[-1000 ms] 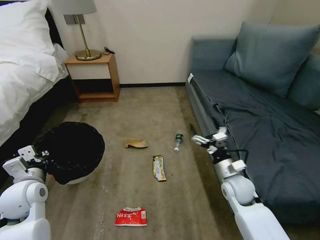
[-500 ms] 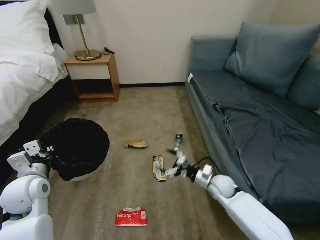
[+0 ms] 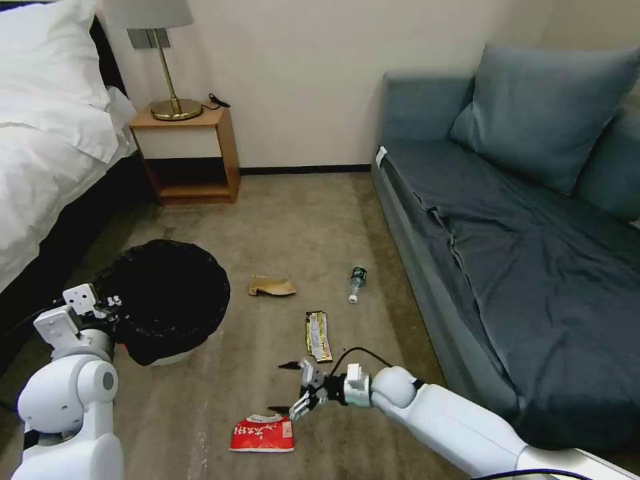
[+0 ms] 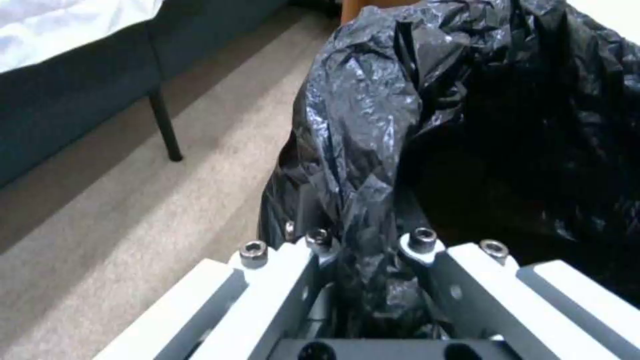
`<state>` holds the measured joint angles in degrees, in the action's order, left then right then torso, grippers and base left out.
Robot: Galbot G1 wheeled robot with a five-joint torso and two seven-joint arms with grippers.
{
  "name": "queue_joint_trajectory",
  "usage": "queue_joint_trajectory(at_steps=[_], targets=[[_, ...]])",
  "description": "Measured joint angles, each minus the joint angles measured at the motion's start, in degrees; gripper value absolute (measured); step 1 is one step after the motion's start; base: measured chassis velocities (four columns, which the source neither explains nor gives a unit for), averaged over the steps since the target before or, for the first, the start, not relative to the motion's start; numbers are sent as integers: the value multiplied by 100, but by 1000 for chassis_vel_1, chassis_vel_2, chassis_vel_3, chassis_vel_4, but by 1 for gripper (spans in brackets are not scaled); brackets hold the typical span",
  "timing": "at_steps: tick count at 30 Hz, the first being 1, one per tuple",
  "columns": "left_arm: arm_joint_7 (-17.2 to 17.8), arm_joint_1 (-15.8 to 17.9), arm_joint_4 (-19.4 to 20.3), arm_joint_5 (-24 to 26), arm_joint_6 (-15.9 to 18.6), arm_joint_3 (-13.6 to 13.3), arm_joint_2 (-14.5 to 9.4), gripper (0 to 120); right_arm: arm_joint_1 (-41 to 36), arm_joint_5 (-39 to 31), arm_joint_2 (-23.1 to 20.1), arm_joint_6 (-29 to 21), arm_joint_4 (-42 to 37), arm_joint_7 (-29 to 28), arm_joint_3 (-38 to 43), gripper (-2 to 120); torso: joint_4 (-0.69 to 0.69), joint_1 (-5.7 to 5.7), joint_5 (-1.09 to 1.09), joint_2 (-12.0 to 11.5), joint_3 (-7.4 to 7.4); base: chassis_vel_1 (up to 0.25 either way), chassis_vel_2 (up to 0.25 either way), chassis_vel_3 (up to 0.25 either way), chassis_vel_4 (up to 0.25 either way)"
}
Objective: Pick up the trash bin, then pick up the garbage on the floor and place it into the trash bin.
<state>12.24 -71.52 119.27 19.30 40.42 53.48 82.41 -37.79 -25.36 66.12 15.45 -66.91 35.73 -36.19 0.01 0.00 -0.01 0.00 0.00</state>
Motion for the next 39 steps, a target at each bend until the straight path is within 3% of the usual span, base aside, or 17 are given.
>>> queue_joint_trajectory(at_steps=[17,30,33,39], targets=[[-2,26,-71,-119,-17,-145,32,4,-355,827,820,427,1155,99,381,100,-1,0,1,0,0,0,0,0,0],[0,-34,-27,-155,-28,-124,82,4,-166,1228,948,511,1726,305,255,100,-1,0,1,0,0,0,0,0,0],[-6,-56,-27,-155,-38,-119,92,4,-133,1297,993,532,1888,341,250,98,-1,0,1,0,0,0,0,0,0],[-10,-107,10,-170,-48,-124,111,4,-47,1525,1210,680,2327,356,318,80,0,0,1,0,0,0,0,0,0]])
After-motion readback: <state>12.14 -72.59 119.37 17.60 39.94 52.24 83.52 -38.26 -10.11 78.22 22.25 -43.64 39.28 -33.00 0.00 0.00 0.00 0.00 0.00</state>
